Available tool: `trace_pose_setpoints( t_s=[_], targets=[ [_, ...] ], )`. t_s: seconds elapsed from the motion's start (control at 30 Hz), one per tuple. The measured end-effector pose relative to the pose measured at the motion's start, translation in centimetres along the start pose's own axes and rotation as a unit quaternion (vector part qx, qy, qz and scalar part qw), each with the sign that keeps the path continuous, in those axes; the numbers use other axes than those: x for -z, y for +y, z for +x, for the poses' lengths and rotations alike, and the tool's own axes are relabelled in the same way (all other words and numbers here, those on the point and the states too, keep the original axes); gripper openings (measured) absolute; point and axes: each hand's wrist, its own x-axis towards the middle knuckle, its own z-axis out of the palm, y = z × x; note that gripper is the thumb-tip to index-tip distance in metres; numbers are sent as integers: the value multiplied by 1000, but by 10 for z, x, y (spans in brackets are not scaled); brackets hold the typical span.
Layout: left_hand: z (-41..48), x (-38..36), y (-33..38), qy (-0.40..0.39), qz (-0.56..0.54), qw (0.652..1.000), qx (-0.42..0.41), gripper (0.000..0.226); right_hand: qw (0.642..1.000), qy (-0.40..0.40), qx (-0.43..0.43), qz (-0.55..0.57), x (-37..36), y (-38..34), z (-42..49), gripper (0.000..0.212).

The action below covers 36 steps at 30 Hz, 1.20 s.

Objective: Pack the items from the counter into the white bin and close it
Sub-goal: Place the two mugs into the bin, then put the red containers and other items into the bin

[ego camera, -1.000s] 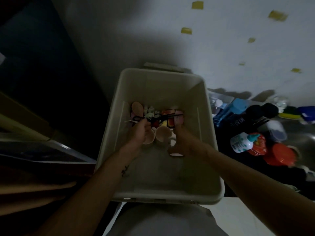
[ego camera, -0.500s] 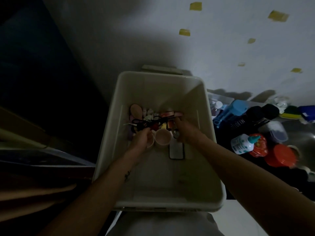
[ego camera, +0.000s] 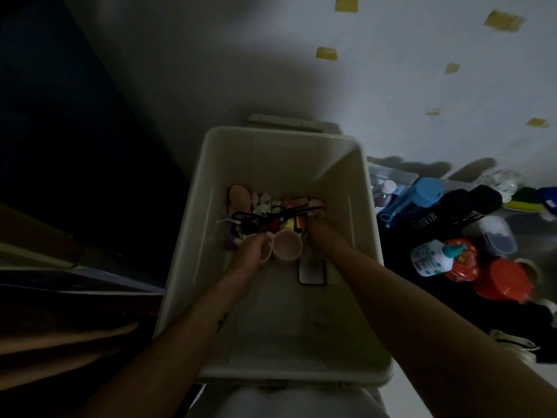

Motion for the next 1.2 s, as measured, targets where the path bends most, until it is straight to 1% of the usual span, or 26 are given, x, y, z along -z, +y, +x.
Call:
trace_pose_setpoints(
  t_s=[0.03, 0.07, 0.1, 0.13, 0.17, 0.2, 0.23, 0.3, 0.33, 0.37, 0.43, 0.53, 0.7, 0.83, 0.93, 1.0, 1.07, 1.13, 1.2],
  targets=[
    [0, 0, -1, -1, 18, 1000, -6, 22, 998, -17, 19, -60, -1, 2, 4, 42],
    [0, -1, -2, -3, 32, 999, -13, 19, 994, -11, 36, -105, -1, 2, 2, 40],
    [0, -1, -2, -5, 40, 999, -21, 17, 993, 9, 38, -112, -4, 6, 4, 40],
    [0, -1, -3, -7, 46, 999, -27, 16, 994, 45, 44, -93, -5, 7, -1, 42],
    [0, -1, -3, -8, 50, 998, -29, 17, 995, 72, 22, -58, -6, 5, -5, 44],
    [1, -1, -3, -6, 55, 998, -28, 18, 996, 71, 25, -50, -6, 5, -7, 44],
    [1, -1, -4, -5, 58, 998, -27, 19, 995, 67, 36, -70, -5, 4, -8, 43],
    [1, -1, -5, -5, 52, 998, -22, 20, 994, 49, 21, -91, 1, -2, -12, 43],
    [1, -2, -4, -6, 50, 999, -20, 19, 996, 44, -7, -73, 5, -6, -14, 46],
    [1, -2, -4, -7, 52, 998, -21, 18, 997, 51, -17, -62, 6, -5, -14, 50],
    [0, -2, -4, -12, 58, 998, -32, 19, 997, 68, -42, -6, 10, -6, -21, 55],
    [-4, -4, -6, -12, 65, 996, -60, 22, 993, 106, -22, 44, 15, -8, -32, 53],
    [-6, -11, -6, 0, 75, 993, -86, 13, 978, 150, 21, 143, 22, -8, -62, 53],
    [-14, -16, 4, -6, 103, 989, -107, 21, 961, 168, 56, 212, 37, -8, -89, 59],
    [-23, -29, 19, -14, 119, 982, -147, 28, 940, 187, 95, 269, 52, -5, -110, 55],
    [-32, -45, 31, -27, 95, 979, -180, 24, 927, 216, 113, 286, 62, 2, -128, 52],
    [-43, -65, 45, -49, 42, 973, -224, 21, 914, 257, 112, 295, 71, 14, -149, 51],
    [-53, -89, 55, -59, -3, 965, -256, 25, 905, 280, 99, 304, 78, 37, -170, 53],
    [-59, -108, 59, -71, -14, 958, -279, 29, 900, 283, 87, 321, 83, 55, -183, 53]
  ],
)
